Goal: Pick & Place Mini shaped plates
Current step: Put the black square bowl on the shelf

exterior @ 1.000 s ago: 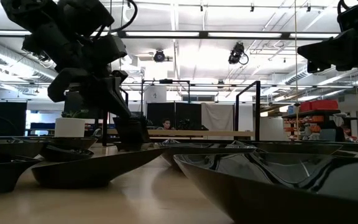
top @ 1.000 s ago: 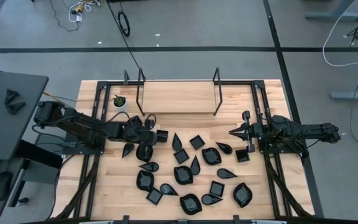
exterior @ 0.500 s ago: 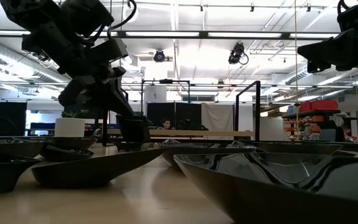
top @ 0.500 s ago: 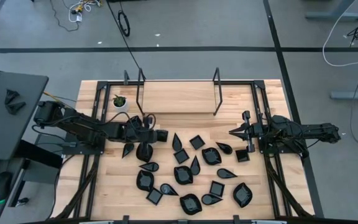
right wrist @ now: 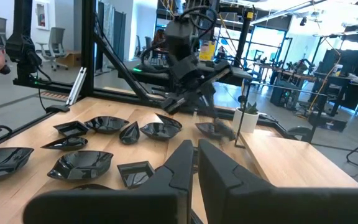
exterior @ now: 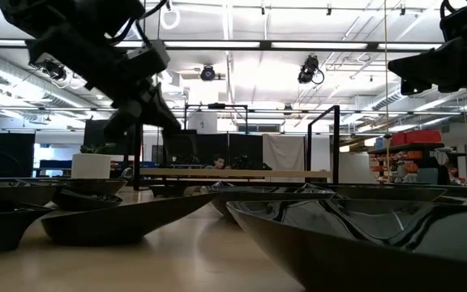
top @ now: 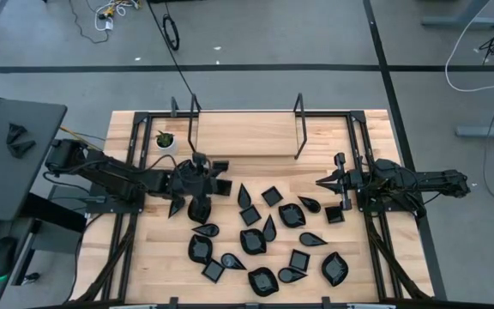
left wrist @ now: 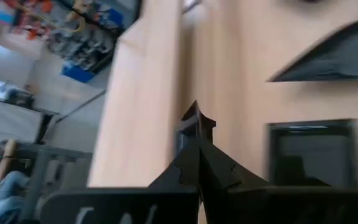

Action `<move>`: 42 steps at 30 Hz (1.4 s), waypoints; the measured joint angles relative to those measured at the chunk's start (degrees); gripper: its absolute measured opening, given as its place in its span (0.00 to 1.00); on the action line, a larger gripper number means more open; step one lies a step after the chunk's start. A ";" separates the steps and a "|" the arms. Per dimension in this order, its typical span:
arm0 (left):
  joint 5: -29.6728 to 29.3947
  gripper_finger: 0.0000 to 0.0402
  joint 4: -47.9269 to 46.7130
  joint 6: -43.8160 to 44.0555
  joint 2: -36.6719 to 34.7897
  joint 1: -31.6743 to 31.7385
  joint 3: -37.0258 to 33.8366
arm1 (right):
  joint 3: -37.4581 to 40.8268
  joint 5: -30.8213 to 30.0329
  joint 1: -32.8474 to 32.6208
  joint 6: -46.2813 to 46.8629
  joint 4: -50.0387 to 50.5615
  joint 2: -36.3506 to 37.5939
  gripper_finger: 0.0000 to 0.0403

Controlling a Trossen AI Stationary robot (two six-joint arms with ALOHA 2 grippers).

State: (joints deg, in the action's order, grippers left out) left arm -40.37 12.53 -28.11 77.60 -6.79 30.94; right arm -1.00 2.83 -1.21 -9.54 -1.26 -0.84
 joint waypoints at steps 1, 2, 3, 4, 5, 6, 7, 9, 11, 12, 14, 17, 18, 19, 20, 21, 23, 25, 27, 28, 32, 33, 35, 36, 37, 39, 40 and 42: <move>-0.05 0.00 1.39 -1.56 -0.04 0.86 0.02 | 0.00 -0.02 0.02 0.00 0.02 -0.02 0.07; 0.07 0.00 2.34 -3.14 -0.05 1.87 0.02 | -0.02 -0.02 0.01 0.00 0.01 -0.02 0.07; 0.21 0.00 3.00 -4.65 -0.04 2.91 0.02 | -0.02 0.00 0.00 0.01 0.02 -0.01 0.07; 0.72 0.00 3.88 -6.13 -0.02 4.03 0.00 | -0.01 -0.01 0.01 0.01 0.00 -0.01 0.07; 1.65 0.00 4.81 -7.47 -0.02 5.44 0.00 | -0.01 0.00 0.02 0.02 0.02 -0.02 0.07; 2.77 0.00 5.43 -8.74 -0.02 6.87 0.02 | -0.02 0.00 0.00 0.00 0.02 -0.02 0.07; 3.94 0.00 5.92 -9.78 -0.02 8.32 0.02 | -0.02 -0.02 0.00 0.00 0.02 -0.02 0.07; 6.19 0.00 7.82 -11.27 0.00 11.46 0.00 | -0.02 -0.02 0.00 0.02 0.02 0.00 0.07; 9.30 0.00 10.09 -12.89 0.00 14.50 0.00 | -0.02 0.00 0.00 0.00 0.02 -0.02 0.07; 10.91 0.00 11.14 -13.43 0.00 15.84 0.00 | -0.02 0.00 0.00 0.00 0.02 0.00 0.07; 14.06 0.00 11.47 -14.23 0.02 18.23 0.87 | 0.00 0.00 0.00 0.00 0.02 -0.01 0.07; 17.26 0.00 11.56 -14.62 1.23 20.72 3.66 | -0.02 0.00 0.02 0.01 0.02 0.00 0.07; 18.00 0.00 11.55 -14.97 2.00 21.31 4.64 | -0.02 -0.02 0.02 0.00 0.02 -0.02 0.07; 18.60 0.00 11.49 -15.67 2.92 21.85 5.76 | -0.02 0.00 0.01 0.01 0.02 -0.02 0.07; 19.02 0.00 11.25 -16.25 4.00 22.33 6.80 | -0.02 -0.02 0.01 0.01 0.02 -0.02 0.07; 19.05 0.00 11.21 -16.75 5.15 22.77 7.79 | -0.02 -0.02 0.00 0.02 0.02 -0.02 0.07; 19.12 0.00 11.14 -17.66 7.25 23.78 9.44 | -0.01 -0.01 0.01 0.01 0.02 -0.02 0.07; 19.08 0.00 11.16 -18.03 9.44 24.79 10.95 | -0.02 0.00 0.02 0.00 0.02 -0.02 0.07; 19.05 0.00 11.11 -18.06 11.25 25.65 11.91 | -0.02 -0.02 0.00 0.02 0.02 -0.02 0.07; 19.07 0.00 11.11 -18.09 12.03 26.04 12.19 | 0.00 0.00 0.01 0.01 0.02 -0.02 0.07; 19.07 0.00 9.90 -18.23 14.46 27.45 12.33 | -0.02 0.00 0.00 0.00 0.02 0.00 0.07; 19.09 0.00 9.03 -18.22 14.94 27.80 12.33 | -0.02 -0.01 0.02 0.01 0.02 -0.01 0.07; 19.13 0.00 6.80 -18.19 15.73 28.40 12.28 | -0.01 -0.02 0.00 0.01 0.01 0.00 0.07; 19.19 0.00 6.35 -18.20 16.17 28.61 12.28 | -0.01 0.00 0.00 0.02 0.02 -0.02 0.07; 19.18 0.00 5.86 -18.21 16.44 28.69 12.28 | -0.01 -0.01 0.01 0.01 0.02 -0.01 0.07; 19.20 0.00 4.94 -18.22 16.70 28.96 12.28 | -0.01 -0.01 0.00 0.02 0.02 -0.02 0.07; 19.22 0.00 4.85 -18.19 16.82 29.11 12.28 | 0.00 -0.01 0.00 0.00 0.02 -0.02 0.07; 19.24 0.01 4.55 -18.04 16.94 29.38 12.28 | -0.02 -0.02 0.00 0.00 0.02 -0.02 0.07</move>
State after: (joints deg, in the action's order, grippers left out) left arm -21.13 17.08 -46.15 94.54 22.58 43.22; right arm -1.02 2.81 -1.21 -9.54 -1.23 -0.86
